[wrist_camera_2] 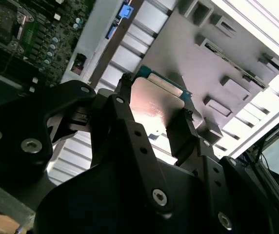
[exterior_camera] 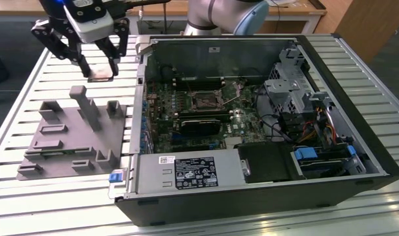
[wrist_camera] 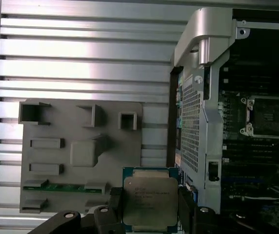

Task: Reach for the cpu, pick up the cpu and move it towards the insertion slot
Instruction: 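Pick up the cpu and move it towards the insertion slot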

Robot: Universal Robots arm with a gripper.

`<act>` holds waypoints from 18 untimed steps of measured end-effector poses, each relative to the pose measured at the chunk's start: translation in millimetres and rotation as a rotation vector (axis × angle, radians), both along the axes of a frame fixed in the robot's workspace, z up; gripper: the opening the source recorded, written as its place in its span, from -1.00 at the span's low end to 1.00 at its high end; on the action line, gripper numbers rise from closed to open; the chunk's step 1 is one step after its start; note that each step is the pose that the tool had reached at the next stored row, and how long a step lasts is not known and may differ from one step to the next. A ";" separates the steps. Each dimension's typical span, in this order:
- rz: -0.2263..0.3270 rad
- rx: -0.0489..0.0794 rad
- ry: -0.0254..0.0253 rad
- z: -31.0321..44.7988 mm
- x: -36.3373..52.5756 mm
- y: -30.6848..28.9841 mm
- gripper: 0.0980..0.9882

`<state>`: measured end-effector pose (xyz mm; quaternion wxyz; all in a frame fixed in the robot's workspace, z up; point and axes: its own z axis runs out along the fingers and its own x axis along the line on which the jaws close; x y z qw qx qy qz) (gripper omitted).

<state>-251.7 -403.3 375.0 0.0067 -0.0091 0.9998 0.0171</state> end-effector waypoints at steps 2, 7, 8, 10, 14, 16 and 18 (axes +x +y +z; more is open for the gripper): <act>0.000 0.000 0.0000 0.0 6.5 0.0 0.00; 0.000 0.000 0.0000 -0.3 24.9 0.0 0.00; 0.000 0.000 0.0001 -0.4 28.5 0.0 0.00; 0.000 0.000 -0.0001 -0.6 36.1 0.2 0.00; 0.000 0.000 0.0000 -1.0 48.7 2.0 0.00; 0.000 0.000 0.0000 -1.2 52.8 3.6 0.00; 0.000 0.000 0.0000 -1.3 56.6 5.3 0.00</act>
